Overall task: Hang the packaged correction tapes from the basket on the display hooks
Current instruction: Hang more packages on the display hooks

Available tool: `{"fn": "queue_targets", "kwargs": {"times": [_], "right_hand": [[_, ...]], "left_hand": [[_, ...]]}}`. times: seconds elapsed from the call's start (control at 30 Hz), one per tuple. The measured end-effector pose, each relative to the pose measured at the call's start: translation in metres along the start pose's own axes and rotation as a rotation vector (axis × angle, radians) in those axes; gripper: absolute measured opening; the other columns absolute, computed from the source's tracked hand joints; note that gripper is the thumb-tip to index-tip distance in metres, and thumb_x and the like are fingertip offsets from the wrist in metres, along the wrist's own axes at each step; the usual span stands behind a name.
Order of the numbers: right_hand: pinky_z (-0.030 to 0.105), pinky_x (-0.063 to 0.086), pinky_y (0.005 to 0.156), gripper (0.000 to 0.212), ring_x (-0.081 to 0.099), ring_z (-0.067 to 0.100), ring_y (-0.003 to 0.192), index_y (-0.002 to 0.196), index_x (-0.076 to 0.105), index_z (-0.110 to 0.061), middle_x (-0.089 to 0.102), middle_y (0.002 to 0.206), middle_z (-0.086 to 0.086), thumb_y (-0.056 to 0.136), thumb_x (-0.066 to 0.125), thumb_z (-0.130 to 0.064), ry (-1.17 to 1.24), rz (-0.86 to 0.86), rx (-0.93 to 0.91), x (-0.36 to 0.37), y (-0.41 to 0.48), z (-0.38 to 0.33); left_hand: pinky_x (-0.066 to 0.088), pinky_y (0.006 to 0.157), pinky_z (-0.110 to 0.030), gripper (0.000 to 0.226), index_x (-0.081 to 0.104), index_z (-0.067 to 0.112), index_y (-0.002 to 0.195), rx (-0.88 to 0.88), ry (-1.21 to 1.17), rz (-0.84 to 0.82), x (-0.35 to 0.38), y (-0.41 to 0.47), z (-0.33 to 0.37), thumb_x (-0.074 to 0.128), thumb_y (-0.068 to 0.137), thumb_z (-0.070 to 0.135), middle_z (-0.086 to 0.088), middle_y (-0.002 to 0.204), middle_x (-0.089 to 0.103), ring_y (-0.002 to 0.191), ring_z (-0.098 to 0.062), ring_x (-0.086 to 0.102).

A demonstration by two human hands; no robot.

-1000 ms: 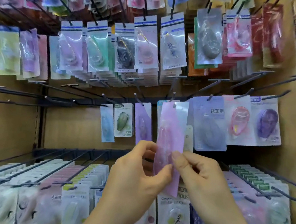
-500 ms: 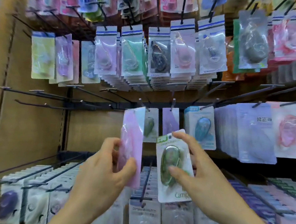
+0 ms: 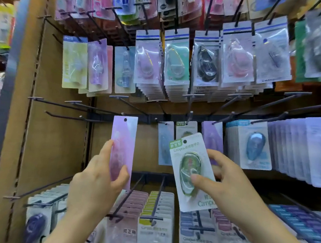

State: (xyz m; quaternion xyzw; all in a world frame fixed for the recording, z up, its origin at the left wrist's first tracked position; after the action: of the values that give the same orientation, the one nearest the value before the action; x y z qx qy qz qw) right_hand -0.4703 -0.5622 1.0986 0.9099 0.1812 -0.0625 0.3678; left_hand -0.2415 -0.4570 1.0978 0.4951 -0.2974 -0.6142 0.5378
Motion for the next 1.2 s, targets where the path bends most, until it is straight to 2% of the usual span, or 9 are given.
{"fn": "queue_targets", "kwargs": {"times": [0.17, 0.3, 0.4, 0.47, 0.6, 0.7, 0.83, 1.07, 1.2], "right_hand": [[0.041, 0.060, 0.080, 0.035, 0.074, 0.010, 0.083, 0.110, 0.059, -0.037, 0.078, 0.091, -0.008, 0.089, 0.069, -0.010, 0.022, -0.027, -0.010, 0.020, 0.006, -0.006], [0.037, 0.061, 0.074, 0.045, 0.075, 0.013, 0.082, 0.121, 0.053, -0.039, 0.078, 0.092, -0.006, 0.090, 0.067, -0.009, 0.100, -0.049, 0.004, 0.035, 0.010, -0.007], [0.032, 0.058, 0.072, 0.070, 0.075, 0.015, 0.085, 0.128, 0.033, -0.060, 0.078, 0.094, -0.005, 0.092, 0.066, -0.010, 0.124, -0.097, -0.040, 0.046, 0.012, -0.010], [0.031, 0.058, 0.074, 0.064, 0.073, 0.015, 0.089, 0.115, 0.046, -0.065, 0.077, 0.098, -0.006, 0.093, 0.064, -0.008, 0.083, -0.128, -0.098, 0.054, 0.014, -0.016], [0.025, 0.055, 0.080, 0.026, 0.068, 0.010, 0.096, 0.092, 0.077, -0.035, 0.072, 0.099, -0.023, 0.094, 0.062, -0.013, -0.007, -0.116, -0.108, 0.067, 0.022, -0.018], [0.039, 0.056, 0.080, 0.026, 0.066, 0.029, 0.091, 0.089, 0.079, -0.029, 0.075, 0.095, -0.011, 0.096, 0.058, -0.015, -0.004, -0.110, -0.073, 0.083, 0.030, -0.019], [0.038, 0.052, 0.094, 0.026, 0.067, 0.023, 0.101, 0.095, 0.079, -0.021, 0.076, 0.102, 0.000, 0.097, 0.057, -0.035, 0.006, -0.218, -0.040, 0.112, 0.039, -0.025], [0.008, 0.044, 0.070, 0.021, 0.066, -0.003, 0.097, 0.091, 0.080, -0.019, 0.076, 0.099, -0.012, 0.093, 0.065, -0.035, 0.088, -0.199, 0.051, 0.123, 0.056, -0.019], [0.024, 0.053, 0.078, 0.022, 0.069, 0.013, 0.096, 0.082, 0.079, -0.019, 0.076, 0.090, -0.010, 0.094, 0.064, -0.031, 0.025, -0.114, 0.004, 0.126, 0.061, -0.020]], "left_hand": [[0.032, 0.042, -0.023, 0.058, 0.048, 0.021, 0.139, 0.120, 0.082, 0.082, -0.010, 0.007, 0.001, 0.060, 0.086, 0.041, -0.003, 0.079, 0.064, 0.043, -0.032, 0.053], [0.020, 0.043, -0.015, 0.059, 0.058, 0.016, 0.131, 0.172, 0.143, 0.085, -0.021, 0.016, 0.004, 0.068, 0.078, 0.039, -0.002, 0.063, 0.057, 0.032, -0.026, 0.034], [0.020, 0.042, -0.014, 0.066, 0.057, 0.019, 0.131, 0.179, 0.211, 0.045, -0.020, 0.019, 0.003, 0.076, 0.071, 0.039, 0.001, 0.059, 0.054, 0.034, -0.021, 0.025], [0.018, 0.043, -0.014, 0.064, 0.056, 0.022, 0.131, 0.181, 0.235, 0.016, -0.020, 0.018, 0.002, 0.072, 0.073, 0.043, 0.003, 0.059, 0.055, 0.035, -0.021, 0.029], [0.028, 0.047, -0.026, 0.058, 0.043, 0.031, 0.134, 0.119, 0.287, 0.043, -0.034, 0.022, -0.002, 0.051, 0.081, 0.052, 0.006, 0.073, 0.061, 0.051, -0.024, 0.044], [0.031, 0.054, -0.030, 0.054, 0.033, 0.035, 0.134, 0.117, 0.310, 0.026, -0.038, 0.028, 0.000, 0.041, 0.084, 0.056, 0.008, 0.075, 0.049, 0.061, -0.022, 0.044], [0.036, 0.058, -0.030, 0.055, 0.031, 0.036, 0.131, 0.150, 0.323, -0.036, -0.035, 0.029, 0.005, 0.040, 0.083, 0.063, 0.006, 0.079, 0.056, 0.069, -0.025, 0.055], [0.050, 0.073, -0.031, 0.068, 0.036, 0.038, 0.134, 0.170, 0.111, -0.212, -0.027, 0.042, -0.002, 0.032, 0.078, 0.076, 0.007, 0.091, 0.064, 0.083, -0.016, 0.062], [0.042, 0.059, -0.031, 0.055, 0.052, 0.035, 0.113, 0.228, 0.144, -0.086, -0.030, 0.049, -0.001, 0.035, 0.077, 0.073, 0.008, 0.084, 0.052, 0.077, -0.015, 0.053]]}}
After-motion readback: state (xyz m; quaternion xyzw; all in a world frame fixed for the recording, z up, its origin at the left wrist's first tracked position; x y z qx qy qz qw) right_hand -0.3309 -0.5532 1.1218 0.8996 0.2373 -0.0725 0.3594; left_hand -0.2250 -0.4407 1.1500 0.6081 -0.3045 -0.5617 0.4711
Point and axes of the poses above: each hand's wrist, its own y-axis towards the middle knuckle, its own x-axis out of the palm, z = x × y, the point moved 8 cm from there along y, towards the middle knuckle
